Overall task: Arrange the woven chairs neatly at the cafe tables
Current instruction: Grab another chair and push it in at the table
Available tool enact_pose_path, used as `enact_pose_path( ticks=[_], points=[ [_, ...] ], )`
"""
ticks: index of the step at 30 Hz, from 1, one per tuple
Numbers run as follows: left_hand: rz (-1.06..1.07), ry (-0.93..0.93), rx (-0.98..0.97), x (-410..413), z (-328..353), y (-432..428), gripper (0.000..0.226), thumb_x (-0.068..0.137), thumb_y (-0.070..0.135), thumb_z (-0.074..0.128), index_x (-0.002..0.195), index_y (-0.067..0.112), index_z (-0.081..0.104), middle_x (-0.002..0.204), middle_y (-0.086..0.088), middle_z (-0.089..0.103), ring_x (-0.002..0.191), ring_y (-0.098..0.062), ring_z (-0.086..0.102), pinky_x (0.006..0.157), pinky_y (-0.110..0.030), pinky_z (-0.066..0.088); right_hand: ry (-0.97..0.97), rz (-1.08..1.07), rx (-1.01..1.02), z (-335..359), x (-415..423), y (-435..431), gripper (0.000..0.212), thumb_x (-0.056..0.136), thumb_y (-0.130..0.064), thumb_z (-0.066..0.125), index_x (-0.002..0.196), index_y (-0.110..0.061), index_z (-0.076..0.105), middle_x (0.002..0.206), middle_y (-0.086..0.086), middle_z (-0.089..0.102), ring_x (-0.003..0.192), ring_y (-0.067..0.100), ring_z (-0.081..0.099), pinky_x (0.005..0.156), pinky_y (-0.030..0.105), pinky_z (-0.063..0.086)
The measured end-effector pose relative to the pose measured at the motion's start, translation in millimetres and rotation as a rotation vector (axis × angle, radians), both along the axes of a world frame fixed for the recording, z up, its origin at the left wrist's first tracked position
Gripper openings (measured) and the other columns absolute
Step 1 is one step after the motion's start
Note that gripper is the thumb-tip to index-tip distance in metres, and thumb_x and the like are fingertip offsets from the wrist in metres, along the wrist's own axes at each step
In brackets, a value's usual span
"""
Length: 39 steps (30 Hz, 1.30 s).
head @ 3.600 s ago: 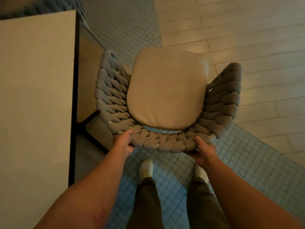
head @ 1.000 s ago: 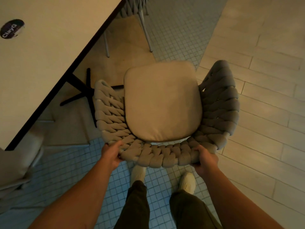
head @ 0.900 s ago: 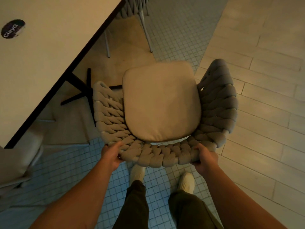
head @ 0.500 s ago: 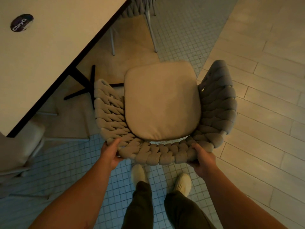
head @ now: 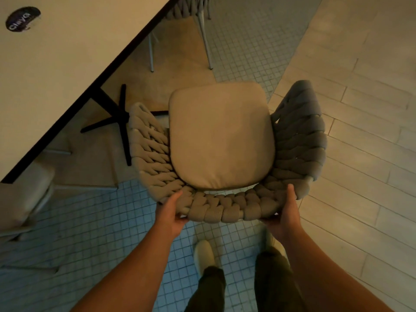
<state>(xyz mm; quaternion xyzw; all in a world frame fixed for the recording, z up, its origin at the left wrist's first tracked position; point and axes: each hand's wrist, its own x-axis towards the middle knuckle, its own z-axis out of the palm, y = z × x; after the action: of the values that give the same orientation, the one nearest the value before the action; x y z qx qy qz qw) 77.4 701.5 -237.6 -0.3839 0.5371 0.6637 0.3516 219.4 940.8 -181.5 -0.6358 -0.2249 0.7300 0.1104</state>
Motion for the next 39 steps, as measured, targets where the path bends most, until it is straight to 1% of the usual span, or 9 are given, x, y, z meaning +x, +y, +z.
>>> enact_pose_path(
  ticks=[5,9,13,18,23,27,31,35,39],
  points=[
    [0.066,0.004,-0.041,-2.7,-2.7,3.0,0.046,0.091,0.006,0.061,0.135,0.016,0.061,0.128,-0.021,0.069,0.116,-0.041,0.066,0.091,-0.064,0.054,-0.009,0.053,0.004,-6.8,-4.6,21.3,0.033,0.095,-0.025,0.058,0.129,-0.022,0.055,0.112,0.011,0.068,0.1,0.034,0.067,0.069,0.048,0.056],
    [0.096,0.029,-0.082,-2.6,-2.0,1.6,0.049,0.086,0.002,0.061,0.133,0.016,0.063,0.127,-0.021,0.069,0.114,-0.044,0.067,0.084,-0.067,0.056,0.012,0.044,-0.004,-14.5,-4.4,26.5,0.038,0.096,-0.011,0.054,0.133,-0.016,0.054,0.123,0.018,0.066,0.108,0.039,0.065,0.078,0.056,0.057],
    [0.13,0.035,-0.103,7.0,6.8,13.1,0.045,0.09,0.0,0.059,0.134,0.014,0.062,0.126,-0.022,0.069,0.114,-0.044,0.066,0.083,-0.064,0.057,0.005,0.041,-0.028,-16.4,-4.8,41.0,0.036,0.096,-0.007,0.053,0.132,-0.01,0.054,0.125,0.022,0.064,0.113,0.041,0.063,0.096,0.066,0.047],
    [0.209,0.016,-0.088,38.9,13.0,35.6,0.043,0.096,0.001,0.055,0.137,0.01,0.058,0.128,-0.023,0.067,0.118,-0.042,0.064,0.099,-0.065,0.05,-0.027,0.143,-0.009,-18.2,-6.4,71.7,0.036,0.095,-0.004,0.054,0.131,-0.002,0.055,0.113,0.021,0.068,0.114,0.042,0.062,0.088,0.057,0.053],
    [0.337,0.033,-0.084,63.6,13.9,47.7,0.051,0.091,-0.005,0.057,0.137,0.014,0.059,0.126,-0.023,0.068,0.116,-0.045,0.064,0.093,-0.065,0.054,0.0,0.241,0.004,-20.1,-12.9,91.7,0.034,0.095,-0.005,0.055,0.129,-0.006,0.057,0.125,0.025,0.064,0.114,0.043,0.062,0.096,0.066,0.047],
    [0.426,0.04,-0.104,75.7,15.6,61.9,0.052,0.085,-0.006,0.064,0.133,0.015,0.062,0.128,-0.023,0.067,0.115,-0.046,0.064,0.094,-0.072,0.049,0.004,0.312,0.014,-21.1,-23.4,110.5,0.033,0.096,-0.005,0.053,0.129,-0.006,0.056,0.127,0.024,0.063,0.116,0.043,0.061,0.098,0.067,0.045],
    [0.505,0.051,-0.082,83.2,15.9,79.2,0.051,0.088,-0.005,0.061,0.135,0.015,0.061,0.128,-0.024,0.067,0.114,-0.047,0.065,0.091,-0.074,0.05,0.018,0.421,0.032,-20.0,-40.1,131.5,0.023,0.093,-0.003,0.055,0.115,-0.004,0.058,0.129,0.031,0.058,0.11,0.042,0.061,0.099,0.065,0.045],
    [0.587,0.018,-0.085,95.5,19.4,98.3,0.05,0.091,-0.006,0.057,0.135,0.016,0.061,0.127,-0.024,0.067,0.115,-0.047,0.063,0.096,-0.073,0.047,-0.009,0.513,0.022,-17.7,-53.4,148.9,0.037,0.092,-0.005,0.055,0.129,-0.006,0.054,0.128,0.024,0.061,0.114,0.043,0.061,0.086,0.055,0.054],
    [0.588,0.018,-0.084,99.4,22.6,105.1,0.046,0.093,-0.001,0.061,0.135,0.019,0.06,0.124,-0.019,0.069,0.11,-0.041,0.066,0.082,-0.059,0.057,-0.007,0.584,-0.006,-18.4,-56.5,157.6,0.036,0.092,-0.01,0.058,0.128,-0.01,0.057,0.123,0.02,0.066,0.108,0.04,0.064,0.075,0.05,0.057]
  ],
)
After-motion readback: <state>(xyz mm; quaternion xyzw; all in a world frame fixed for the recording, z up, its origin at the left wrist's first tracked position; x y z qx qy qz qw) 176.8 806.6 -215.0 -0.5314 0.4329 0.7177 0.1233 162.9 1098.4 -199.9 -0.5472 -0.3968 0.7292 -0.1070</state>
